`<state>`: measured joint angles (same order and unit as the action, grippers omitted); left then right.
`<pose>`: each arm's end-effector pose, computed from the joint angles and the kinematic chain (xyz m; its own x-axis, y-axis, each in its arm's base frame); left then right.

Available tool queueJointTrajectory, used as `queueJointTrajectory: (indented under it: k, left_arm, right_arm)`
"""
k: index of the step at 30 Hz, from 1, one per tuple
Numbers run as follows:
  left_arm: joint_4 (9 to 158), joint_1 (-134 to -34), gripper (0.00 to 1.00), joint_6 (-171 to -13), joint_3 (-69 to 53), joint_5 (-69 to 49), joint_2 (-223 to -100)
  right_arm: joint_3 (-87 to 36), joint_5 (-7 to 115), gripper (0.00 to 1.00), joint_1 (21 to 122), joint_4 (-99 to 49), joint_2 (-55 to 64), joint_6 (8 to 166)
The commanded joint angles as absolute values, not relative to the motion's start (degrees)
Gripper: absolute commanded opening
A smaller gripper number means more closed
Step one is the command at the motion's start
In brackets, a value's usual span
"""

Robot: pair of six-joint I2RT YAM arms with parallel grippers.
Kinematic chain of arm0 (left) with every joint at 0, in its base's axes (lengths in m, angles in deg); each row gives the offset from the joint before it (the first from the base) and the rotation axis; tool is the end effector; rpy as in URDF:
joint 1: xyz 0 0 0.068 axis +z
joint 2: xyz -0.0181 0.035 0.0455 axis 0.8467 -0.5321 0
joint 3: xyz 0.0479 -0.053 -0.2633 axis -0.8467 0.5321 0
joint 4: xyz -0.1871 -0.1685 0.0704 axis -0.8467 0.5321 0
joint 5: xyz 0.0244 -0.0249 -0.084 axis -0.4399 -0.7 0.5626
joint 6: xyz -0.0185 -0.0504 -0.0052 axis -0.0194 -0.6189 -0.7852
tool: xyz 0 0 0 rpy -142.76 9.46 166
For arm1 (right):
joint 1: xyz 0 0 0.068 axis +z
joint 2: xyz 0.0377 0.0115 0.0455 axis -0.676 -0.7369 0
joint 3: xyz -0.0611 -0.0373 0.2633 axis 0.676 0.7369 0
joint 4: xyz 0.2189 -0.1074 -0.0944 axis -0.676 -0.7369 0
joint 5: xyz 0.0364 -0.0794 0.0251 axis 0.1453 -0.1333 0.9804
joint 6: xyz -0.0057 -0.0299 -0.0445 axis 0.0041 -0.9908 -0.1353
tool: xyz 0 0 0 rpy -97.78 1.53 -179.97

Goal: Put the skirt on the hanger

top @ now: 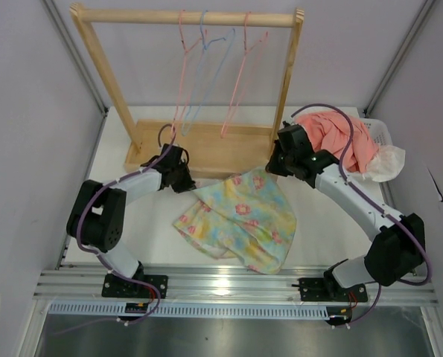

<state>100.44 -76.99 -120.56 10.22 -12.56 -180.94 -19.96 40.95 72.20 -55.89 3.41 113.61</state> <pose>0.3099 -0.1112 0.1700 -0.8428 -0.3826 -0.3786 -0.2103 0.8816 -0.4226 0.2759 0.1532 0.3054 -0.7397 0.2103 -0.6392 -0.0265 0.9401 0.3400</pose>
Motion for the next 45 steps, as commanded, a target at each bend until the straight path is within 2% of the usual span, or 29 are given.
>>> queueJointTrajectory:
  k: [1, 5, 13, 16, 19, 22, 28, 29, 31, 32, 33, 34, 35, 38, 40, 45]
  left_arm:
    - [101.7, -77.4, 0.00, -120.4, 8.4, -13.0, -177.4]
    - [107.9, -76.9, 0.00, -116.6, 0.3, -14.4, -170.9]
    - [120.4, -76.0, 0.00, -108.9, -16.4, -20.0, -160.7]
    - [122.9, -76.0, 0.00, -108.3, -20.4, -18.9, -158.3]
    - [124.4, -76.0, 0.00, -108.2, -20.1, -19.2, -155.4]
    - [125.8, -76.0, 0.00, -109.0, -14.4, -18.9, -151.1]
    - [124.1, -76.1, 0.04, -114.2, 5.7, -15.6, -139.3]
    - [123.5, -76.3, 0.08, -115.2, 12.8, -14.6, -138.2]
    - [121.3, -76.5, 0.14, -118.6, 17.0, -13.7, -134.7]
    - [120.3, -76.7, 0.23, -119.5, 23.0, -13.4, -134.0]
    - [119.8, -76.7, 0.27, -121.0, 24.3, -13.1, -133.3]
    - [119.2, -76.7, 0.32, -121.6, 26.5, -12.5, -132.7]
    - [117.7, -76.9, 0.43, -122.0, 27.5, -12.3, -132.6]
    - [116.5, -77.4, 0.57, -121.8, 28.9, -11.3, -134.0]
    - [115.8, -77.8, 0.58, -120.2, 27.5, -10.8, -134.8]
    - [116.1, -81.1, 0.57, -114.5, 24.4, -10.6, -135.4]
  right_arm:
    - [-25.7, 39.5, 0.00, 72.3, -57.8, 6.9, 111.4]
    - [-32.7, 39.0, 0.00, 71.8, -62.2, 7.6, 109.1]
    - [-55.5, 42.4, 0.00, 68.0, -67.6, 2.6, 103.0]
    - [-61.3, 43.7, 0.00, 67.6, -68.8, 1.1, 101.0]
    - [-61.9, 45.8, 0.00, 67.4, -69.2, 2.2, 100.4]
    - [-56.9, 46.0, 0.00, 67.4, -69.3, 5.3, 101.2]
    - [-25.5, 48.7, 0.00, 68.2, -65.1, 21.3, 108.1]
    - [-17.9, 48.6, 0.00, 68.5, -64.9, 24.8, 110.2]
    - [-11.1, 47.8, 0.00, 70.0, -64.3, 27.8, 112.2]
    - [-8.0, 47.5, 0.00, 70.3, -63.9, 29.1, 114.3]
    - [-2.8, 47.9, 0.00, 70.5, -63.5, 30.9, 115.0]
    - [-0.6, 48.2, 0.00, 70.6, -63.2, 31.5, 115.6]
    - [1.2, 48.2, 0.00, 70.7, -62.8, 32.0, 116.1]
    - [4.8, 47.3, 0.00, 71.1, -62.2, 31.8, 116.6]
    - [5.3, 47.1, 0.00, 71.4, -62.2, 31.4, 116.3]
    - [5.2, 45.3, 0.08, 73.0, -62.4, 31.4, 116.1]
